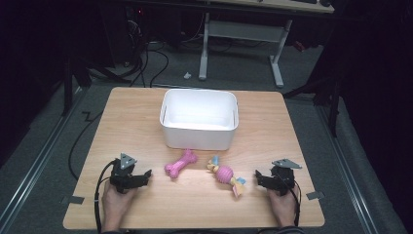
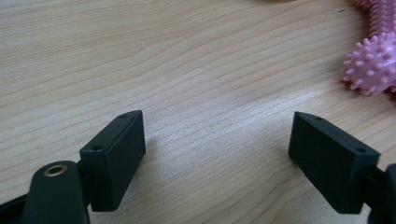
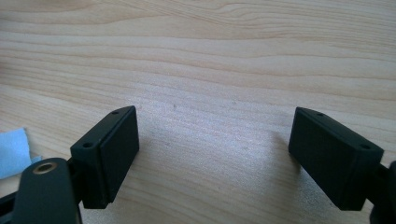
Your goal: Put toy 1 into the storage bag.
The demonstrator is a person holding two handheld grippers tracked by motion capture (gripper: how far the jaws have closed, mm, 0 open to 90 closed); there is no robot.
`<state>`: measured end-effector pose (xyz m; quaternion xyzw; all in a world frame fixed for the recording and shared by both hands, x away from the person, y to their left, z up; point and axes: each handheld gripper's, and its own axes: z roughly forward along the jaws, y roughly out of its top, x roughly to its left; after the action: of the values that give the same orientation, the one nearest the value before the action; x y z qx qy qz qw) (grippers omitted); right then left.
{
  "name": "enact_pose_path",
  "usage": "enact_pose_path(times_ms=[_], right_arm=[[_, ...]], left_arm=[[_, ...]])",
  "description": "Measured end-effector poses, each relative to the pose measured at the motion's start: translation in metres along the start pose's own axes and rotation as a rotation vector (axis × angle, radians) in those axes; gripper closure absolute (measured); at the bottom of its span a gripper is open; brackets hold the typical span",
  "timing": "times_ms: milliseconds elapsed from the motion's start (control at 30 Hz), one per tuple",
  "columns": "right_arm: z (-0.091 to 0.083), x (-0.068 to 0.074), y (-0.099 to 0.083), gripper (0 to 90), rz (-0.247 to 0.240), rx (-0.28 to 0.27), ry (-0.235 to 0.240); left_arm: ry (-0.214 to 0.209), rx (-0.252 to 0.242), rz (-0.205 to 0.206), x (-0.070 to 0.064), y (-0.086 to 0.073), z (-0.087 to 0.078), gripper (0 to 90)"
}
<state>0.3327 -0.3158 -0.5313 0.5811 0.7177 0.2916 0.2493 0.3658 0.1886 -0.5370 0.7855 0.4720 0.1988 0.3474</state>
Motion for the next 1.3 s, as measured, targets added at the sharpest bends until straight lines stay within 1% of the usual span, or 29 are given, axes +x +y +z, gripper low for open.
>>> enact_pose_path(times_ms=[533, 700, 800, 967, 1033, 1300], right_arm=[[0.000, 0.001, 0.000, 16.9, 0.003, -0.001, -0.001], [-0.001, 0.001, 0.000, 17.3, 0.001, -0.002, 0.000], [-0.001, 0.001, 0.000, 17.9, 0.000, -0.003, 0.002], [-0.001, 0.001, 0.000, 18.5, -0.002, -0.003, 0.006], [-0.001, 0.001, 0.000, 18.9, -0.002, -0.004, 0.006], [-0.001, 0.002, -0.001, 19.1, -0.003, -0.005, 0.005]], left_arm=[[-0.019, 0.004, 0.017, 0.001, 0.002, 0.002, 18.1], [-0.016, -0.001, 0.015, 0.003, 0.002, 0.001, 21.6], [-0.037, 0.004, 0.008, 0.004, 0.002, -0.001, 23.6], [-0.048, 0.007, 0.002, 0.005, 0.004, -0.003, 24.1], [-0.056, 0.002, 0.000, 0.006, 0.005, -0.006, 24.1], [-0.062, -0.029, 0.002, 0.003, 0.005, -0.016, 24.9]])
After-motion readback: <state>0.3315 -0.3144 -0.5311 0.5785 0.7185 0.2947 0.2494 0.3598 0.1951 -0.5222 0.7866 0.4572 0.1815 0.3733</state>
